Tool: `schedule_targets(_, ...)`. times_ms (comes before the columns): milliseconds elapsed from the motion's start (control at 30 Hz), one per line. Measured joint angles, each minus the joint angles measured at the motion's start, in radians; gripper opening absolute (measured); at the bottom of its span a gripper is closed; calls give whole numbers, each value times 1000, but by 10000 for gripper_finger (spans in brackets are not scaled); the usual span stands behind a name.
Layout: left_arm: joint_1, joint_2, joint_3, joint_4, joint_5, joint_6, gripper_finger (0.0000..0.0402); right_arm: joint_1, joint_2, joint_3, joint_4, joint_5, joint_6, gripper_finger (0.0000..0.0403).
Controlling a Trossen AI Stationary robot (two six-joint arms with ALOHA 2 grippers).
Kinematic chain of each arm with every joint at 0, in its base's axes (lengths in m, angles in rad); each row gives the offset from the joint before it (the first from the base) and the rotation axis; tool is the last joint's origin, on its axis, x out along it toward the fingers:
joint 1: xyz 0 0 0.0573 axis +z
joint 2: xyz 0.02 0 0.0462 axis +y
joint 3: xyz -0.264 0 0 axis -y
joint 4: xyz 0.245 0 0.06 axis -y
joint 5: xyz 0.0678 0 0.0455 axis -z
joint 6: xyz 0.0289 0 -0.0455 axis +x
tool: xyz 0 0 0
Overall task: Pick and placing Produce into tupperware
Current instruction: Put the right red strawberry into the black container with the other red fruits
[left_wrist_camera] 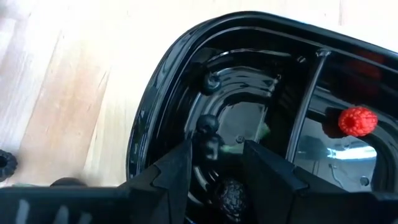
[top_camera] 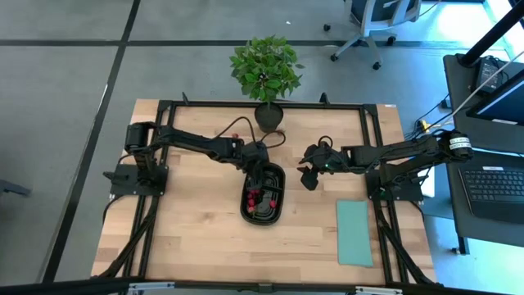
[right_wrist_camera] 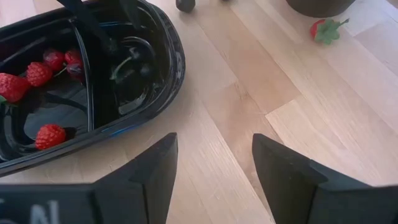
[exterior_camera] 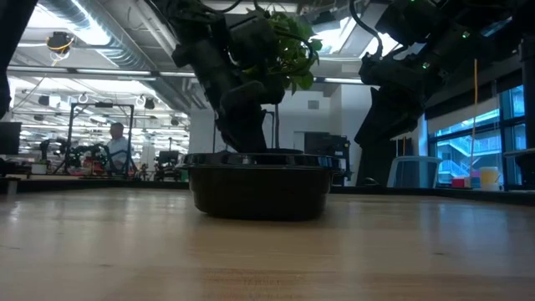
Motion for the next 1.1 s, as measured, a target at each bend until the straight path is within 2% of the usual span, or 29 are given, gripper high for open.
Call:
schedule_targets(100,0,-10,0,-15,0,-1,139,0,0,0,0,0,-1,209)
schedule_targets(233,6,-93,-1,-92,-15,0,139,0,0,0,0,0,-2,209)
schedule_targets(433,34,-282,-6,-150,-162,39,140,0,0,0,4,0,-2,209)
schedule_targets(500,43,-349,-37,-126,-176,60,140,0,0,0,9,0,-2,209)
schedule_targets(600,63,-452,-121,-46,-174,71,140,0,0,0,21,0,-2,209)
schedule_targets(700,84,-559,-259,75,-171,71,140,0,0,-1,55,0,0,209)
schedule_targets(900,118,-720,-528,269,-131,18,140,-45,0,4,265,1,20,209)
schedule_targets(1100,120,-790,-691,402,-130,-16,140,-154,71,124,171,3,49,209)
